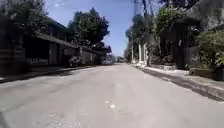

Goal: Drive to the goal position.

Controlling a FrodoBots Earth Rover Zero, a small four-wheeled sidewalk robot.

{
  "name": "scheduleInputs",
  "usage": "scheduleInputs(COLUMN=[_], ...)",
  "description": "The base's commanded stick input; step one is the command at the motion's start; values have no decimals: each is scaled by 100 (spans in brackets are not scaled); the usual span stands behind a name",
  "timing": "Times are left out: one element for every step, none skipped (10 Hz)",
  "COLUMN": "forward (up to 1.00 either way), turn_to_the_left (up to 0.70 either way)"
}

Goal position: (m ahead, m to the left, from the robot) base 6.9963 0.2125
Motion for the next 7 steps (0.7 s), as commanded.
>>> scheduleInputs(forward=[85, 85, 85, 85, 85, 85, 85], turn_to_the_left=[-14, 0, -2, -26, -34, -34, -34])
